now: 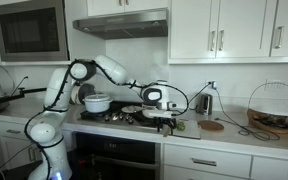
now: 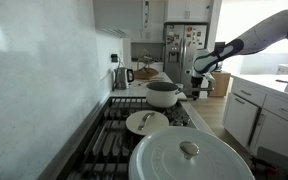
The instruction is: Remove the wooden spatula from the chopping board and use it to stir the contents in the pot on the right side of the stove, return the wooden spatula to the chopping board
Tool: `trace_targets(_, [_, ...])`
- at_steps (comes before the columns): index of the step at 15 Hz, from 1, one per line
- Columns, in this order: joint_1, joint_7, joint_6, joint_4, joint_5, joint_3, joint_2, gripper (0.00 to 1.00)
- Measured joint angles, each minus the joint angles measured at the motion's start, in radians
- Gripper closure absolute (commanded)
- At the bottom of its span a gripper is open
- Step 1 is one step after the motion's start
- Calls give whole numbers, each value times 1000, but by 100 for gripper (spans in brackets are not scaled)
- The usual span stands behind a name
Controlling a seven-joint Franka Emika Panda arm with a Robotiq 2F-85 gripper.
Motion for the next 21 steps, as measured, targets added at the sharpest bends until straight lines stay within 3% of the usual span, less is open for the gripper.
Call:
trace_targets(7, [0, 0, -4, 61, -10, 3, 70, 0])
trace_targets(8, [0, 0, -5, 67, -12, 3, 77, 23])
trace_targets(10, [0, 0, -5, 73, -21, 3, 87, 34])
trace_targets(18, [0, 0, -5, 83, -28, 4, 98, 96])
trace_targets(21, [0, 0, -5, 85, -29, 4, 99, 93])
